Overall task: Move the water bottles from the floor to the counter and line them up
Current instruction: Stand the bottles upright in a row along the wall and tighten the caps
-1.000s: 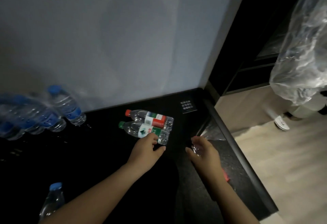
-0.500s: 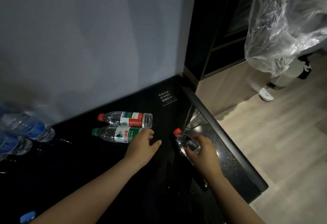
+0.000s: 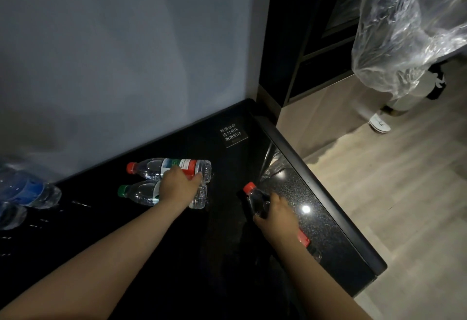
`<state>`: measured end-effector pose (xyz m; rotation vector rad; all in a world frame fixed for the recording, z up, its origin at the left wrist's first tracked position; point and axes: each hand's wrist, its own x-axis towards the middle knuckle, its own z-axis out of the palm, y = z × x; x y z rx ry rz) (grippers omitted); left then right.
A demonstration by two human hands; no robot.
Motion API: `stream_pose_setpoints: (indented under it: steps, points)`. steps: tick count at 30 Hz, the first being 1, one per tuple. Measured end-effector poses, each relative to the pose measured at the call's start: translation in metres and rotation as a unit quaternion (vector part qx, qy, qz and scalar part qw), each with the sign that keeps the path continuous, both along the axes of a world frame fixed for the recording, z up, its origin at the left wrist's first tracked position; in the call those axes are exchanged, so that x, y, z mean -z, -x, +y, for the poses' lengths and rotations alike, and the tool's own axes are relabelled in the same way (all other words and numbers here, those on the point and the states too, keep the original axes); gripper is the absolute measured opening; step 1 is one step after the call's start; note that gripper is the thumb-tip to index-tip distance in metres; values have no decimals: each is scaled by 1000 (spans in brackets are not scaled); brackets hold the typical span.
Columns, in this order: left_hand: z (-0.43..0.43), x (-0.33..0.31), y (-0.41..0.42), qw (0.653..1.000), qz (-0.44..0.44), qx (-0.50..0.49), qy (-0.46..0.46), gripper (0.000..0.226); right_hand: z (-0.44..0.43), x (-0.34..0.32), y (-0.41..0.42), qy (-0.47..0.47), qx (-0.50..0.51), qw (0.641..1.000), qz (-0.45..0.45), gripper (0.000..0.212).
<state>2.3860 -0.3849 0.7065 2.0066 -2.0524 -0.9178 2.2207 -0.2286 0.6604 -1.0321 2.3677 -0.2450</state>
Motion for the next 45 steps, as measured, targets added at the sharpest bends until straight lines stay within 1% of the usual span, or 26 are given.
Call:
stream_pose_setpoints:
  steps: [2,5,8,10,16,20,22,26,31,35,38,40,42,45]
  points:
    - [-8,4,0,999,10,-42,-12,41,-3,1,-1,3,-2,1000,16,67]
    - [-16,12,0,994,33,-100,-25,30,-13,2,5,19,2,1000,-23,67]
    - [-27,16,-1,988,60,-132,-48,30,-30,0,11,34,9,998,-60,68]
    - [-36,17,-3,984,64,-144,-78,27,-44,-1,13,41,8,997,-65,69]
    - [-62,20,0,956,107,-223,-158,51,-83,1,13,40,-20,998,-45,76]
    - [-90,21,14,904,188,-318,-213,67,-95,5,13,54,-19,998,-38,77]
    - [-101,25,20,888,209,-344,-223,68,-96,8,13,62,-20,997,-30,78]
    - [-112,39,22,883,217,-357,-213,73,-97,14,15,75,-26,997,-21,78]
    - [-118,49,15,856,284,-369,-224,74,-103,16,17,87,-19,996,-24,79]
    - [-119,49,14,828,340,-385,-223,63,-104,16,18,89,-6,995,-42,83]
    - [-117,45,12,817,355,-397,-221,43,-104,13,20,68,17,996,-56,88]
    - [-114,41,12,811,361,-402,-226,40,-106,10,21,43,13,998,-48,79]
    - [-111,38,10,810,367,-402,-219,38,-107,6,22,29,12,998,-58,70]
    - [-102,34,3,824,374,-373,-203,36,-105,-1,23,44,19,995,-84,61]
